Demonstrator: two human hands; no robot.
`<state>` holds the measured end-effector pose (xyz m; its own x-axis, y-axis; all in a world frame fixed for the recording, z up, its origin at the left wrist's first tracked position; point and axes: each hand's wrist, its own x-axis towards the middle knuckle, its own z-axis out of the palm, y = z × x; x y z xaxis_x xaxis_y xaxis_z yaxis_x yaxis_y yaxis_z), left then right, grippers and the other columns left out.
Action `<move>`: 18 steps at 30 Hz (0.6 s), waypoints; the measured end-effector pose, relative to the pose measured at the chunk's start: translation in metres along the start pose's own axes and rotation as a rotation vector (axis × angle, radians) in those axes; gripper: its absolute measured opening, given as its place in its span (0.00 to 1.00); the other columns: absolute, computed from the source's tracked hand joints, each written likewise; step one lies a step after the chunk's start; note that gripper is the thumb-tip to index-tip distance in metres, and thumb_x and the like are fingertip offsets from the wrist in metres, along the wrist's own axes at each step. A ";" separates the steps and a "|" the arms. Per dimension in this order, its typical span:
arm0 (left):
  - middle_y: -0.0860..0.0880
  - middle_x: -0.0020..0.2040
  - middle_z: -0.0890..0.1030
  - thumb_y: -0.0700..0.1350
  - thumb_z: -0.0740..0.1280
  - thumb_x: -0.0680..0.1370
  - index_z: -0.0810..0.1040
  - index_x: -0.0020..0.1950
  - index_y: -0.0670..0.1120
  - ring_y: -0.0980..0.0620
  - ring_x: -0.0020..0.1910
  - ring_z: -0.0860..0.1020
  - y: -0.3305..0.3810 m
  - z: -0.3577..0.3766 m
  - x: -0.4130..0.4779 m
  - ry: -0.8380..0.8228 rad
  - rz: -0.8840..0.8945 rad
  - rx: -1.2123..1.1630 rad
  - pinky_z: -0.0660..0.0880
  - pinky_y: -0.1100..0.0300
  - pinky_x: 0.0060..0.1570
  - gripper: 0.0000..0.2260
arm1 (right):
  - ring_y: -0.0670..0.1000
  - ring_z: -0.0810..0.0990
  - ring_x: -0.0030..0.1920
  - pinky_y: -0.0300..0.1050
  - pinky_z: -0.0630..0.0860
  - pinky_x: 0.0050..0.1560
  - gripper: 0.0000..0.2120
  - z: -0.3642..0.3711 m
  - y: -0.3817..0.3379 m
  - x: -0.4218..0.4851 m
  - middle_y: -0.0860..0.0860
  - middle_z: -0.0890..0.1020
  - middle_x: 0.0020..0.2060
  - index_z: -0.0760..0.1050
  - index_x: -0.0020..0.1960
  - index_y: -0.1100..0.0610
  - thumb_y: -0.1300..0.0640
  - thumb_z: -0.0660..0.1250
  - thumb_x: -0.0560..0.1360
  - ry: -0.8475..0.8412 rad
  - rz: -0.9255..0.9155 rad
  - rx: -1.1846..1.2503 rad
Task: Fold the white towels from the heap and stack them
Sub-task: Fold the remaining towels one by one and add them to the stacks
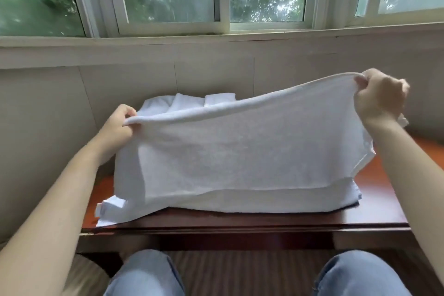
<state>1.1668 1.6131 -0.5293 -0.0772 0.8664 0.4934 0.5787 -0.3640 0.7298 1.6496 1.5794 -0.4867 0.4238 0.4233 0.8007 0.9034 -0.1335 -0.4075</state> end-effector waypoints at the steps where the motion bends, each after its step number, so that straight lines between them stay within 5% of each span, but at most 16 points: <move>1: 0.51 0.42 0.75 0.30 0.62 0.77 0.72 0.47 0.50 0.54 0.37 0.72 0.003 -0.007 0.001 -0.055 -0.019 -0.099 0.72 0.62 0.33 0.14 | 0.69 0.75 0.48 0.57 0.63 0.62 0.14 -0.006 -0.001 0.002 0.70 0.78 0.45 0.76 0.52 0.65 0.57 0.56 0.81 0.035 -0.007 0.030; 4: 0.51 0.51 0.81 0.37 0.69 0.75 0.76 0.60 0.54 0.54 0.44 0.81 0.011 -0.040 0.011 -0.339 0.001 -0.257 0.79 0.65 0.37 0.18 | 0.68 0.75 0.48 0.55 0.68 0.53 0.13 -0.017 -0.007 0.011 0.69 0.78 0.47 0.74 0.53 0.64 0.56 0.55 0.81 0.125 -0.016 0.083; 8: 0.45 0.53 0.84 0.46 0.78 0.64 0.79 0.62 0.50 0.46 0.48 0.83 0.017 -0.084 0.044 -0.637 -0.018 -0.165 0.80 0.53 0.41 0.27 | 0.68 0.76 0.50 0.55 0.70 0.47 0.14 -0.015 -0.016 0.032 0.67 0.78 0.49 0.74 0.55 0.61 0.54 0.54 0.81 0.153 0.012 0.111; 13: 0.47 0.43 0.86 0.36 0.77 0.67 0.86 0.44 0.49 0.51 0.40 0.83 0.007 -0.044 0.092 -0.512 -0.108 0.335 0.77 0.57 0.39 0.11 | 0.69 0.77 0.52 0.55 0.73 0.50 0.12 0.039 -0.021 0.042 0.66 0.79 0.51 0.78 0.56 0.57 0.54 0.59 0.80 -0.065 -0.034 0.045; 18: 0.51 0.44 0.81 0.30 0.71 0.71 0.81 0.49 0.46 0.54 0.47 0.77 -0.036 0.047 0.096 -0.437 -0.194 0.071 0.72 0.67 0.41 0.13 | 0.63 0.77 0.58 0.51 0.72 0.56 0.14 0.144 0.011 0.017 0.61 0.79 0.57 0.79 0.58 0.56 0.53 0.59 0.80 -0.410 0.039 -0.184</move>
<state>1.1769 1.7255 -0.5310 0.1507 0.9840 0.0949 0.6428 -0.1705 0.7468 1.6572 1.7144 -0.5411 0.4304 0.7301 0.5307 0.8995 -0.2979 -0.3197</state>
